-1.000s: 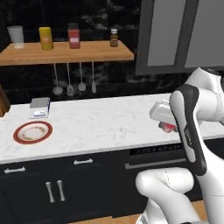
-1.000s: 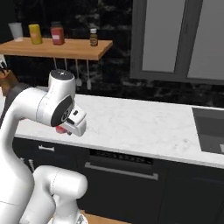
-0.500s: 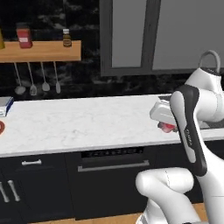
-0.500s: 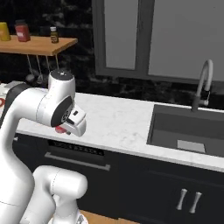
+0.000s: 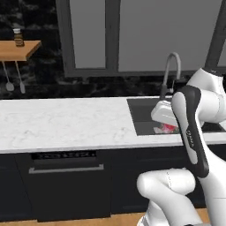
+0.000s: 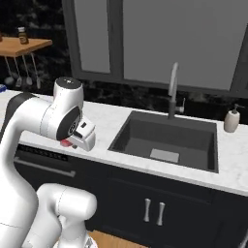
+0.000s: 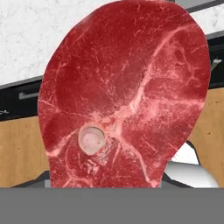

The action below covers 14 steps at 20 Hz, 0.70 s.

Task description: Pick up the knife from the drawer and place it on the cutting board. Then place the meat from the plate to the cutting board.

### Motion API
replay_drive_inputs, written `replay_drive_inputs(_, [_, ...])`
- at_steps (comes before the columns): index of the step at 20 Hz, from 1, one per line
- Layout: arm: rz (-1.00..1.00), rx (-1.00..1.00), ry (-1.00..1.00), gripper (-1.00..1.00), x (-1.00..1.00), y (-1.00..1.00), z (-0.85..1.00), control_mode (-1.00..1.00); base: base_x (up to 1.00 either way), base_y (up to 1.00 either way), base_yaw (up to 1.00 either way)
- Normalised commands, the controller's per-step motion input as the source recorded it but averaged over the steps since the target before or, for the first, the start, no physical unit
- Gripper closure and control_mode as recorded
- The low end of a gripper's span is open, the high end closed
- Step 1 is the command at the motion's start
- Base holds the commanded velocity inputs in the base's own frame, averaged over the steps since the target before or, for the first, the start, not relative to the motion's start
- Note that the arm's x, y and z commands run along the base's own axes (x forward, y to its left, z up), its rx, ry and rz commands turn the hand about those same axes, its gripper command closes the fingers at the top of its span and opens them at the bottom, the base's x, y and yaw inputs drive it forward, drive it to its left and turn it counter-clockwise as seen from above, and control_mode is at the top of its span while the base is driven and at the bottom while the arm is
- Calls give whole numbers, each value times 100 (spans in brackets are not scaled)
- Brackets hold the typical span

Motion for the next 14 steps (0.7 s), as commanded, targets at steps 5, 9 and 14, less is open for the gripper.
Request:
replay_drive_inputs(5, [0, 0, 0, 100, 0, 0, 0, 100, 0, -100, 13])
replay_drive_inputs(9, [0, 0, 0, 100, 0, 0, 0, 100, 0, -100, 12])
replay_drive_inputs(14, [0, 0, 0, 100, 0, 0, 0, 100, 0, -91, 10])
